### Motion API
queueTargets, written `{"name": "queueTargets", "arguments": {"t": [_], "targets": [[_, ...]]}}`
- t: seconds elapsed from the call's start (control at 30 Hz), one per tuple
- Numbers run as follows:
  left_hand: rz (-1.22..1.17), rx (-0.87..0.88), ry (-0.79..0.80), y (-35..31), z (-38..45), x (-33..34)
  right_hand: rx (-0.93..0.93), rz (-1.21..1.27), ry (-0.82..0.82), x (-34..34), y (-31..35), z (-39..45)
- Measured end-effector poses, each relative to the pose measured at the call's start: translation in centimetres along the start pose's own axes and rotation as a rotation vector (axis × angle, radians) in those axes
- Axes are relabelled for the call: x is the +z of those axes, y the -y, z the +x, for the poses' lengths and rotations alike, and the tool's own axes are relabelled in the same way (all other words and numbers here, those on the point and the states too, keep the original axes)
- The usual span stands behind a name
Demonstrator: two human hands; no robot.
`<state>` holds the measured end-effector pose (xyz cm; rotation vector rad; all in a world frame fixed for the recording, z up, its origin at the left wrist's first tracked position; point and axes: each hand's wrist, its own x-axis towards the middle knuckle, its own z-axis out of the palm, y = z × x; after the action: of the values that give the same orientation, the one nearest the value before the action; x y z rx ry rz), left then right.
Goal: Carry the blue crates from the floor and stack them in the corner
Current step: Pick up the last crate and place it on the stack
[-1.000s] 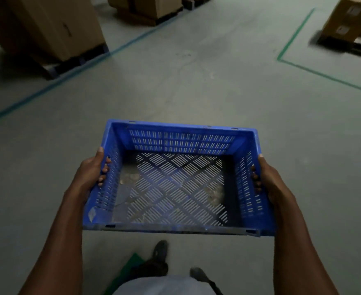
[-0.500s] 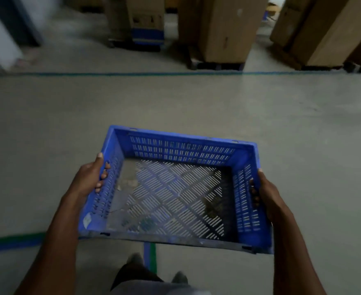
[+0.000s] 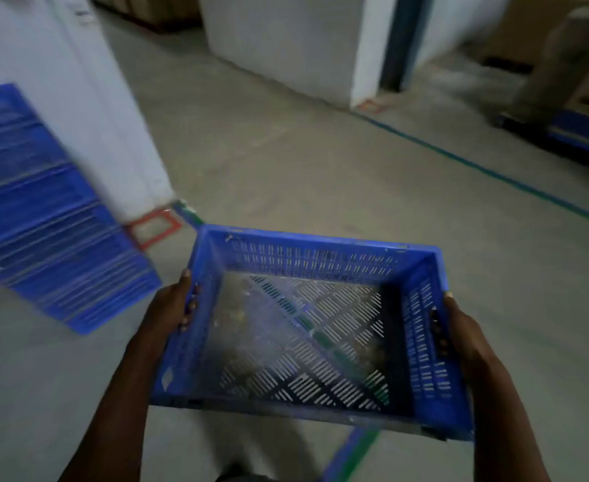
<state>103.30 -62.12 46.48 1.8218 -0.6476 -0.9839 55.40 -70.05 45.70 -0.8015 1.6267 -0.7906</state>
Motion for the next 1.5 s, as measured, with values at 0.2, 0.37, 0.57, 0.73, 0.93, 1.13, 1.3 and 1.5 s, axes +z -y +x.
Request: {"name": "queueTargets", "arguments": {"t": [0.2,0.37,0.57,0.73,0.93,1.13,1.3,1.5], "targets": [[-0.110,-0.031,-0.248,3.3,3.6,-18.1,-0.065,-0.130,0.260,21.8,6.0,1.2],[-0.170,-0.072,-0.437,4.0,6.4,-30.2,-0.133,-0.235,0.404,38.4,11.5,0.8],[-0.233,-0.106,-0.580,2.0,12.3,-40.7,-0.144,-0.325,0.581,55.2,19.2,3.4],[-0.292,-0.066,-0.624,-2.1,18.2,-47.2,-0.231,-0.352,0.690,67.9,26.7,4.2],[-0.319,0.027,-0.684,-8.7,24.1,-55.5,-0.316,-0.382,0.809,79.6,36.0,3.3],[-0.373,0.092,-0.498,-16.3,28.4,-66.4,-0.282,-0.419,0.982,89.1,45.0,1.2],[-0.360,0.085,-0.396,-23.2,32.6,-75.6,-0.242,-0.386,1.063,96.0,51.8,-2.0],[-0.298,0.105,-0.370,-29.2,39.5,-82.7,-0.255,-0.331,1.072,104.2,58.6,-3.7]]}}
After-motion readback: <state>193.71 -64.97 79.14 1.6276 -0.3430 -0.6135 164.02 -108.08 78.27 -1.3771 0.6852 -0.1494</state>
